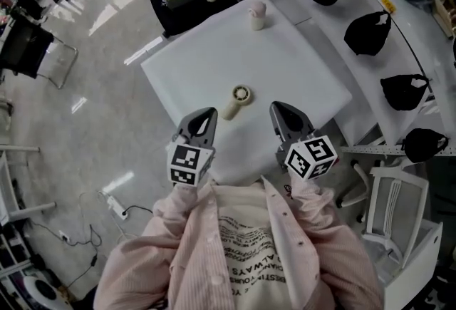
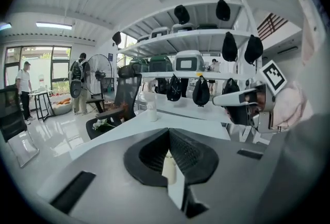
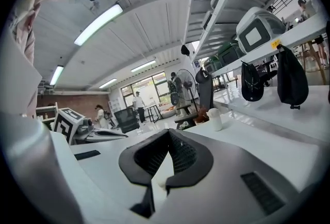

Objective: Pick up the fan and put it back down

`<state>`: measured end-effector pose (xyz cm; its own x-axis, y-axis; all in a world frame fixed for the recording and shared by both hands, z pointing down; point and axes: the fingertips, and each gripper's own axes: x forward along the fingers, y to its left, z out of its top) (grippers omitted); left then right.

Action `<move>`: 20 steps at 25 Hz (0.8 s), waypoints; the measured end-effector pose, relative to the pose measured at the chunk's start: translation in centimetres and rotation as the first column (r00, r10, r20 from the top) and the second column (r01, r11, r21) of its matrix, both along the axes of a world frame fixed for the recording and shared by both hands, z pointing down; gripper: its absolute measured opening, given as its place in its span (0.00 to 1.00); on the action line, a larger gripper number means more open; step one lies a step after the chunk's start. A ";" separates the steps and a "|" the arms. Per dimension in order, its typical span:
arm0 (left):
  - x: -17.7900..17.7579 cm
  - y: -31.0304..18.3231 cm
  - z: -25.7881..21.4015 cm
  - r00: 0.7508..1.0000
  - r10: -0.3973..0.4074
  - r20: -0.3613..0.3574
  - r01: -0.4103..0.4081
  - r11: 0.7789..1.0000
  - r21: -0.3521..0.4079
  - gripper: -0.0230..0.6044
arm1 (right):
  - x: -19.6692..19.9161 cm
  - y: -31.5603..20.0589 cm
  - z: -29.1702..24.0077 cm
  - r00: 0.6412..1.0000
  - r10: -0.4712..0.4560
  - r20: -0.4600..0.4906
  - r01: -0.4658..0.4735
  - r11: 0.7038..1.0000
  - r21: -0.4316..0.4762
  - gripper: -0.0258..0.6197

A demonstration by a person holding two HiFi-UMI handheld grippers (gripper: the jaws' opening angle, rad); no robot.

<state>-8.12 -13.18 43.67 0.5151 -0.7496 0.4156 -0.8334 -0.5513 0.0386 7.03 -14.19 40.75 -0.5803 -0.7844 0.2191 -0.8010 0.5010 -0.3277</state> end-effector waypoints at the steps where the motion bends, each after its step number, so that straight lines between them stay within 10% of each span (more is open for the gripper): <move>1: -0.3 0.0 -0.5 1.000 -0.008 -0.007 0.009 1.000 0.009 0.04 | -0.1 0.0 -0.4 1.000 -0.003 0.004 0.003 1.000 0.006 0.04; 20: -6.3 1.1 -6.7 0.978 -0.167 -0.121 0.181 0.977 0.113 0.04 | 0.1 -0.4 -8.0 0.999 -0.021 0.049 0.012 0.986 0.167 0.04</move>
